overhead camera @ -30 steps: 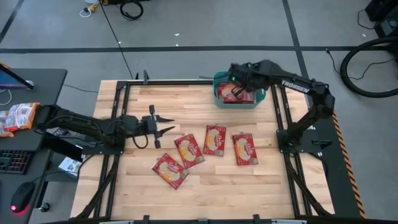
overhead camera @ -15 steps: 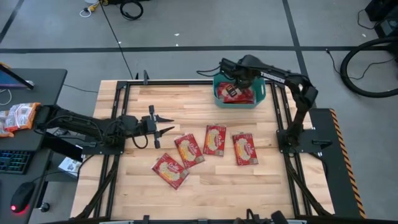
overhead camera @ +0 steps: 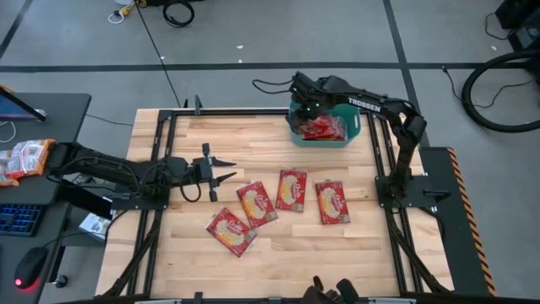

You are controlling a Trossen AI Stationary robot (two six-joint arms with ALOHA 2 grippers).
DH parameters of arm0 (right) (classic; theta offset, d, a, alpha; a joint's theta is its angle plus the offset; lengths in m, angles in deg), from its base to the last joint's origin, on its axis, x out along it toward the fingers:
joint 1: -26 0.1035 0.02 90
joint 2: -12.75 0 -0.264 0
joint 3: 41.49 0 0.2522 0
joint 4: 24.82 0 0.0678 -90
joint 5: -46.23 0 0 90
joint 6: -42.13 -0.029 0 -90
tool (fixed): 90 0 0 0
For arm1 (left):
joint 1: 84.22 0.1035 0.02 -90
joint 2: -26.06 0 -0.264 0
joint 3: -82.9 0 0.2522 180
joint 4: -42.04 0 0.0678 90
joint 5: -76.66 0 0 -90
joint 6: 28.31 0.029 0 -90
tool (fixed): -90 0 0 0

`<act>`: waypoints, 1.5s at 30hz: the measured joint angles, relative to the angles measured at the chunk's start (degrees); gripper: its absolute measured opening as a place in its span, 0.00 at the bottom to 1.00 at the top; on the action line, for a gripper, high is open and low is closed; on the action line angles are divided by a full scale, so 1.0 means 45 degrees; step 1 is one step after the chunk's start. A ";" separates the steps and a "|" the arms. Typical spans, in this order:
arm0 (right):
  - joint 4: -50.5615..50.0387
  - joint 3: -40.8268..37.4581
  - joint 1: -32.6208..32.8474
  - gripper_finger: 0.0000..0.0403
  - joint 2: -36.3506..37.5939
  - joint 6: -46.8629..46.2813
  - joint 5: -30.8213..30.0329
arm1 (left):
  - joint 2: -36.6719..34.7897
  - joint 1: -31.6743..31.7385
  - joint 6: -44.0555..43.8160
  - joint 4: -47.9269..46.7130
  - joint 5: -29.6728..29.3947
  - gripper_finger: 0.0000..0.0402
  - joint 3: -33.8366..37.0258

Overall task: Sort popcorn bags into baskets
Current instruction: Put the popcorn bag into the green bin

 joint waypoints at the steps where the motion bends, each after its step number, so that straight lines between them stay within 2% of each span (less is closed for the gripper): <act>1: 0.0010 0.0000 -0.0002 0.39 0.0043 0.0002 0.0204 | 0.0000 0.0000 0.0000 -0.0008 0.0000 0.32 0.0000; 7: -0.0510 0.0000 -0.0081 0.46 0.0114 -0.0033 0.0158 | 0.0000 0.0000 0.0003 -0.0076 0.0000 0.32 -0.0005; 15: -0.0536 0.0000 -0.0092 0.50 0.0115 0.0081 0.0009 | 0.0000 0.0000 0.0000 -0.0107 0.0000 0.32 -0.0005; 19: -0.2331 0.0005 -0.0123 0.51 0.0124 0.0967 -0.0129 | 0.0000 0.0000 0.0005 -0.0172 0.0000 0.32 -0.0005; 25: -0.5417 -0.0064 -0.0199 0.49 0.0139 0.0571 -0.1638 | 0.0000 0.0000 0.0009 -0.0242 0.0000 0.32 -0.0005; 38: -0.2659 -0.2230 -0.0112 0.48 0.0129 0.0231 -0.2029 | 0.0000 0.0000 -0.0058 -0.0238 0.0000 0.32 -0.0005; 45: 0.0285 -0.2916 -0.0199 0.48 0.0090 0.0313 -0.1237 | 0.0000 0.0000 -0.0005 -0.0233 0.0000 0.32 -0.0005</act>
